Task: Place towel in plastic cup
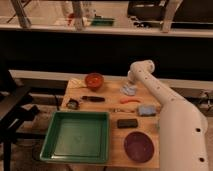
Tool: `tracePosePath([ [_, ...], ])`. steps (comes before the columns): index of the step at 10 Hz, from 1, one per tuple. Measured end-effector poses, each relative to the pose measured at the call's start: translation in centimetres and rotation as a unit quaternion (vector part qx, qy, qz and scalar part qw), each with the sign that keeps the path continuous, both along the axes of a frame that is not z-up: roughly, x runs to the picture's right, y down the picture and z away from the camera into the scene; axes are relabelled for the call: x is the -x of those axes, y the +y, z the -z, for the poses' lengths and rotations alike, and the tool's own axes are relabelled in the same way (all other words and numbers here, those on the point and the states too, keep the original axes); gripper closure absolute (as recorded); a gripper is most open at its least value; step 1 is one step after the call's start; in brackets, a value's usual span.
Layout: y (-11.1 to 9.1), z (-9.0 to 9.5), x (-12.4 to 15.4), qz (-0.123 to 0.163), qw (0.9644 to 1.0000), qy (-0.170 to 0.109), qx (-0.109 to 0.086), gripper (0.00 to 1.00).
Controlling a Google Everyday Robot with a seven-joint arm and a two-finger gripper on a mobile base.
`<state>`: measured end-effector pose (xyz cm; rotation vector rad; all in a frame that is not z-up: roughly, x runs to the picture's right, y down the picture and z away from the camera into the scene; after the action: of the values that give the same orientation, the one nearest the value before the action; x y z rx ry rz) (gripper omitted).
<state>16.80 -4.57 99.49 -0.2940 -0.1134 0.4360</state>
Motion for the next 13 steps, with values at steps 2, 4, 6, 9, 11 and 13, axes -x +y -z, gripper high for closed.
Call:
tracePosePath([
  [2, 0.0, 0.4, 0.1, -0.001, 0.9999, -0.013, -0.001, 0.20],
  [4, -0.1, 1.0, 0.3, -0.001, 0.9996, -0.028, -0.002, 0.20],
  [6, -0.2, 1.4, 0.8, 0.003, 0.9991, -0.042, -0.002, 0.20],
  [9, -0.1, 1.9, 1.1, 0.006, 0.9978, -0.067, 0.000, 0.20],
  [11, 0.0, 2.0, 1.0, 0.005, 0.9971, -0.076, 0.003, 0.20],
  [13, 0.0, 2.2, 1.6, 0.005, 0.9958, -0.092, 0.005, 0.20],
])
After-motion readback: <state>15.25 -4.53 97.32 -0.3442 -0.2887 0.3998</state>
